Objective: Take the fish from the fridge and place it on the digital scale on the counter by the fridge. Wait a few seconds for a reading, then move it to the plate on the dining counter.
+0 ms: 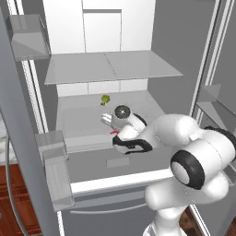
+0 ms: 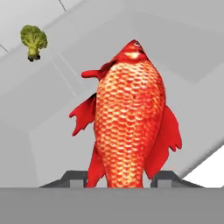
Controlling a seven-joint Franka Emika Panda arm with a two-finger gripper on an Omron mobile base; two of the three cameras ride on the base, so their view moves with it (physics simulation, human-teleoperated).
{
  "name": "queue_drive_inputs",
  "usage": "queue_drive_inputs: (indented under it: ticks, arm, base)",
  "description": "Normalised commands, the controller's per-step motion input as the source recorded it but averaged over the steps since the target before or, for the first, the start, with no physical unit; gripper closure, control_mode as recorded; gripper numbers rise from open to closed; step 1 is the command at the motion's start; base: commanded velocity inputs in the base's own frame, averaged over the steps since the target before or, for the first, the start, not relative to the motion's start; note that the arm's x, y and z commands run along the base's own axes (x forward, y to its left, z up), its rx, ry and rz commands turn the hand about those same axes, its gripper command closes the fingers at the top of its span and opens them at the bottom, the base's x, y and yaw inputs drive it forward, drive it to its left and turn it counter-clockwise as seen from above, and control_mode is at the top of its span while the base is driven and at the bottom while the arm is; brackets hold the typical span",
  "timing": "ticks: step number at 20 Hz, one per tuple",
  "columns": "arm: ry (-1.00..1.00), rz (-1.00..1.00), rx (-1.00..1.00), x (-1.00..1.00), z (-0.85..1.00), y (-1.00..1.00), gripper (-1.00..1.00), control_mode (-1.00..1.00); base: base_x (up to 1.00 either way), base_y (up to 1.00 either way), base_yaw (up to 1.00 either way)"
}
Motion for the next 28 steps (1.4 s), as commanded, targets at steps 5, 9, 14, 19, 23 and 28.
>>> queue_drive_inputs:
  ticks: [5, 9, 14, 19, 23, 28]
  arm:
    - [0.0, 0.05, 0.22, -1.0, 1.0, -0.37, 1.0, -1.0]
    - [0.09, 0.06, 0.18, -0.99, 1.0, -0.29, 1.0, -1.0]
    - [0.19, 0.12, 0.12, -0.81, 1.0, -0.07, 1.0, -1.0]
    - [0.26, 0.16, 0.02, -0.61, 1.0, 0.0, 1.0, -1.0]
    - [0.19, 0.16, -0.01, -0.52, 1.0, 0.0, 1.0, -1.0]
    - [0.06, 0.12, -0.17, -0.5, 0.99, 0.0, 1.0, -1.0]
  base:
    - [0.0, 0.0, 0.0]
    - [0.0, 0.0, 0.0]
    - [0.0, 0.0, 0.0]
    - [0.0, 0.0, 0.0]
    - [0.0, 0.0, 0.0]
    - [0.0, 0.0, 0.0]
